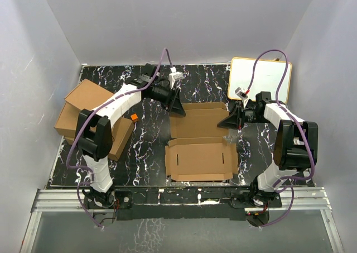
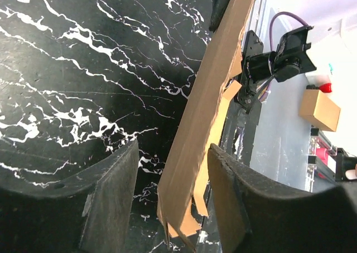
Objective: Fold the paper box
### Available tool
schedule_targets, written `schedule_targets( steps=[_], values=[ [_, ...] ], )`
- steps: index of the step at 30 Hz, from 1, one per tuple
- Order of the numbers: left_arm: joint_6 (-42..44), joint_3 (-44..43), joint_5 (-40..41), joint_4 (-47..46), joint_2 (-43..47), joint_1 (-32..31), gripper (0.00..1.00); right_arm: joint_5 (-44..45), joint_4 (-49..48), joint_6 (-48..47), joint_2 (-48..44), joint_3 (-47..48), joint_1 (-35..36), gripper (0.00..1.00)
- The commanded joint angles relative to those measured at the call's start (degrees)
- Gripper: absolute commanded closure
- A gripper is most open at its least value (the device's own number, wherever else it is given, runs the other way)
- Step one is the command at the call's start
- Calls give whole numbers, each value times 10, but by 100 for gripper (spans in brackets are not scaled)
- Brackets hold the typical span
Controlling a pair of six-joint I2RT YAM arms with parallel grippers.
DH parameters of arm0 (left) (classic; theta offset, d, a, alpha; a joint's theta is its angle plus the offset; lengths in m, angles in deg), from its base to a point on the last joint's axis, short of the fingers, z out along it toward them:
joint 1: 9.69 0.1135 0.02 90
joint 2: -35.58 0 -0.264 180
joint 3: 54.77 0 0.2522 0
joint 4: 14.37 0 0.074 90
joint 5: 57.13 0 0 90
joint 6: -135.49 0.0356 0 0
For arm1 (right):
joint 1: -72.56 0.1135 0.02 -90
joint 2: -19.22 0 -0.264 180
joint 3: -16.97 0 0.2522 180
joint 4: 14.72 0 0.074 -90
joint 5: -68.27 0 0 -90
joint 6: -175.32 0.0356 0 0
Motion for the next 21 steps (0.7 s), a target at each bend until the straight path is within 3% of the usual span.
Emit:
schedule_targets(
  steps=[1, 9, 16, 21],
  values=[
    [23, -35, -39, 20, -3, -7, 54, -35, 0, -38, 5, 27, 4, 92],
    [42, -53, -58, 42, -9, -9, 73, -35, 21, -57, 8, 33, 4, 92],
    [61, -58, -62, 64, -6, -7, 76, -35, 29, -66, 8, 35, 5, 92],
    [61, -56, -74, 64, -7, -8, 94, -34, 34, -68, 8, 37, 5, 92]
  ],
)
